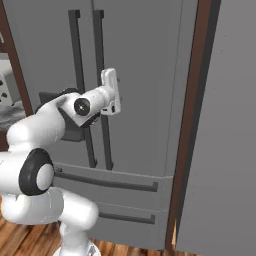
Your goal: Place the bell pepper in the correct fridge rack based on whether it is a fruit or vegetable. Finally, close the fridge door.
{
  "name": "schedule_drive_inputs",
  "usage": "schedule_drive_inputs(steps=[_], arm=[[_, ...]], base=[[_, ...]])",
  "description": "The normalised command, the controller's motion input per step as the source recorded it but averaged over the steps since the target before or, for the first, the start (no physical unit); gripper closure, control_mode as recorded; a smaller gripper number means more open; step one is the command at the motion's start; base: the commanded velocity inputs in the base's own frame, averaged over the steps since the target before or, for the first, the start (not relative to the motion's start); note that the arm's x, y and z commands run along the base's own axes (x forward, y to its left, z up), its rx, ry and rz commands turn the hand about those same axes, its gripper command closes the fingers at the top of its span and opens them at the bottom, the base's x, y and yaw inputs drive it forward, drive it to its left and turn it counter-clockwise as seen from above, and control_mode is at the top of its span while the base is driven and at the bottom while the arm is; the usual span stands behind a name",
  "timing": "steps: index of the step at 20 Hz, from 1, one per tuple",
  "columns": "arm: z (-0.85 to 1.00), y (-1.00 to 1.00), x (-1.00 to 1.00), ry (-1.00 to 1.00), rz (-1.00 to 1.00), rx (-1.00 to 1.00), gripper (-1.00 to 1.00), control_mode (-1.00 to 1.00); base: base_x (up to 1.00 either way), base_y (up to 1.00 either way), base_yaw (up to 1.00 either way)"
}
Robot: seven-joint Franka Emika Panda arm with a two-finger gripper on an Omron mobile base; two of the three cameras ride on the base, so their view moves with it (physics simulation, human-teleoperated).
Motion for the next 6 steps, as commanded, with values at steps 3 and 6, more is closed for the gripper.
schedule_drive_inputs(steps=[3, 6], arm=[[0.66, 0.00, 0.24, 0.27, -0.12, 0.00, -1.00, -1.00], [0.43, -0.06, 0.34, 0.27, -0.07, 0.00, -1.00, -1.00]], base=[[0.00, 0.00, 0.00], [0.00, 0.00, 0.00]])
